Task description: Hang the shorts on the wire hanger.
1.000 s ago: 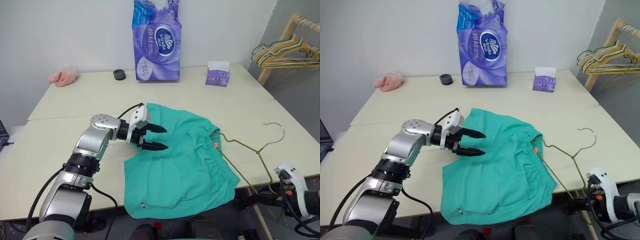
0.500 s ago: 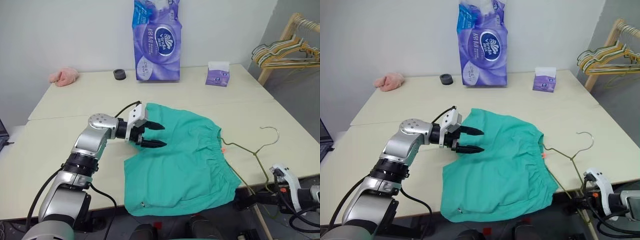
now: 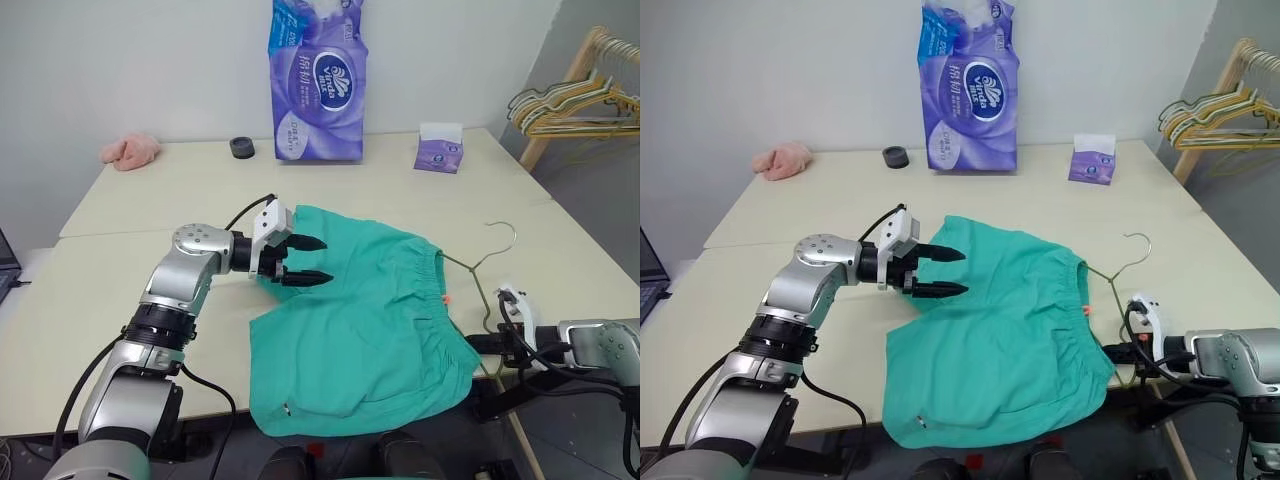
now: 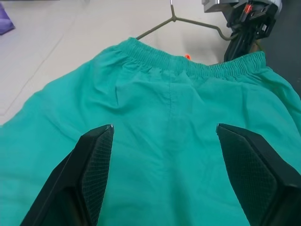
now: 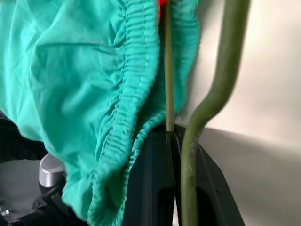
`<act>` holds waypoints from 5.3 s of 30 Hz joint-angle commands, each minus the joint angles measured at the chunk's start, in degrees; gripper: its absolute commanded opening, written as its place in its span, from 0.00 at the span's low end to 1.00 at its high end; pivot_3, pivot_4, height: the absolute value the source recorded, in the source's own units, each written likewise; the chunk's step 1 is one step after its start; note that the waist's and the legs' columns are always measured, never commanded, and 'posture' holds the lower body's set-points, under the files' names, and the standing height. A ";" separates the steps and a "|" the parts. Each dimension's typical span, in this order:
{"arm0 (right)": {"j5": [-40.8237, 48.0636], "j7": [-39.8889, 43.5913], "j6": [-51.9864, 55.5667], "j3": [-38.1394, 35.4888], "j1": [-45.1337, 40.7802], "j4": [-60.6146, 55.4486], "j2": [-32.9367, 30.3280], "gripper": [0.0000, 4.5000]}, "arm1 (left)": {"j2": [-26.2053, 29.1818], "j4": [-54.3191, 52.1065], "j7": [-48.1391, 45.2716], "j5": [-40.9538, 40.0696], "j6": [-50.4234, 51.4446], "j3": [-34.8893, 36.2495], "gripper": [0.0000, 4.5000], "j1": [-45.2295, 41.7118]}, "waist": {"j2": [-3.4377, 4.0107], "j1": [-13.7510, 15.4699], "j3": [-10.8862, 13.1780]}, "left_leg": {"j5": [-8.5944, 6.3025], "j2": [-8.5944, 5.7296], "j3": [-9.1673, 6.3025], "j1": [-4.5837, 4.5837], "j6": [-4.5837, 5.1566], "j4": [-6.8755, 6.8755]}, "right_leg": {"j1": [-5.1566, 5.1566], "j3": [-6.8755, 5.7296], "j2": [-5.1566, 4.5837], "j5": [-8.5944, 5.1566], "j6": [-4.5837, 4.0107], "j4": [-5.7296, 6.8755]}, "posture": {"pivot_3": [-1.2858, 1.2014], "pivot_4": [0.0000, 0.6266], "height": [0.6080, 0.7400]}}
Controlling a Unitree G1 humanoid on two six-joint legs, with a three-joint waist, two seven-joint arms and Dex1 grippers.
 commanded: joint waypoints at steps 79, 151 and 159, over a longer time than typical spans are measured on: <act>-23.59 16.09 -38.99 15.67 -5.75 -32.78 -22.61 0.38 | 2.62 13.88 -16.84 3.05 -21.59 -15.93 0.00 -9.96 | 0.09 -1.50 -0.06 | -0.01 -0.05 -0.04 -0.94 -0.04 0.23 | -0.98 -0.12 -0.06 0.06 0.00 0.26 | 0.43 0.09 1.00; 22.36 -21.82 -14.42 -22.45 26.06 -31.56 13.39 0.00 | 13.06 -3.86 -16.84 -4.91 -1.53 -6.12 0.00 -4.61 | -0.59 -1.30 -0.32 | 0.01 0.01 0.10 -0.60 -0.07 0.28 | -0.89 0.13 0.04 0.00 0.04 0.86 | 0.44 0.09 1.00; 23.96 -22.64 -15.07 -21.39 25.71 -32.47 9.87 0.00 | 14.80 -0.80 -16.84 -0.91 -10.28 -10.84 0.00 -4.67 | -0.48 -1.24 -0.39 | 0.01 -0.01 0.13 -0.61 -0.06 0.28 | -0.89 0.15 0.04 0.00 0.04 0.84 | 0.44 0.08 1.00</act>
